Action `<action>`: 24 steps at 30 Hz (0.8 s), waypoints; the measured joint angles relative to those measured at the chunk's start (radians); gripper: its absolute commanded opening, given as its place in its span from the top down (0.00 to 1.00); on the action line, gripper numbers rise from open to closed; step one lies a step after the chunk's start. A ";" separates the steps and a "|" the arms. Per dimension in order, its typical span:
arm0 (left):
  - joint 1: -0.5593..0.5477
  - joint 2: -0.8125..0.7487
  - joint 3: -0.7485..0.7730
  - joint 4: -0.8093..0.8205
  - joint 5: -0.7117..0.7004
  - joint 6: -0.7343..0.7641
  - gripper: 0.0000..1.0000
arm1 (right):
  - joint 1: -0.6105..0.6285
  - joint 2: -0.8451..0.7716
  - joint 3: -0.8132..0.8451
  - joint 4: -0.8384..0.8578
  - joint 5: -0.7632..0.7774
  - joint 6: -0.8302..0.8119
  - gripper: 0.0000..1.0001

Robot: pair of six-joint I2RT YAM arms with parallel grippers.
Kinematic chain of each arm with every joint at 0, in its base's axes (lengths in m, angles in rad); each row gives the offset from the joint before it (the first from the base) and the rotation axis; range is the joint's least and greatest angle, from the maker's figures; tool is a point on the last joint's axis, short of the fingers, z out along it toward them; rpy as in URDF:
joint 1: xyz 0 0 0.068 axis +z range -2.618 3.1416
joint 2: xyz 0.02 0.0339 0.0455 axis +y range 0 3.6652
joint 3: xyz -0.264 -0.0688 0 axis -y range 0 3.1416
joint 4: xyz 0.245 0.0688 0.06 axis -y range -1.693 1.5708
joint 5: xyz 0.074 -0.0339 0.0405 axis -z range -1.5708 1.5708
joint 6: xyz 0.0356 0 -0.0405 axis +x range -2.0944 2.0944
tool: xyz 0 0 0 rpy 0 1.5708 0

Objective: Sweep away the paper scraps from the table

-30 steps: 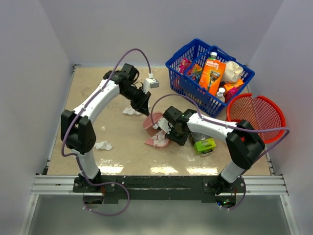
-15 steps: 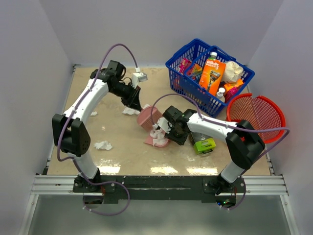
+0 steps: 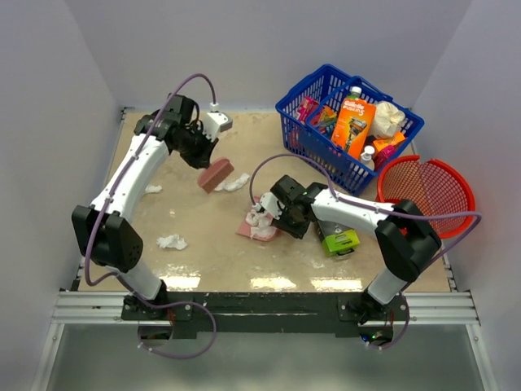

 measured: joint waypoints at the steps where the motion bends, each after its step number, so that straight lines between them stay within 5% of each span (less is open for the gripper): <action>1: 0.000 -0.009 0.000 0.006 -0.027 0.004 1.00 | -0.001 0.000 -0.004 0.011 0.000 0.000 1.00; 14: 0.000 -0.050 -0.059 0.087 -0.243 -0.010 1.00 | -0.003 -0.044 -0.072 0.087 -0.026 0.016 1.00; 24: 0.016 0.000 0.005 0.100 -0.201 -0.099 1.00 | -0.014 -0.146 -0.096 0.142 -0.055 0.026 1.00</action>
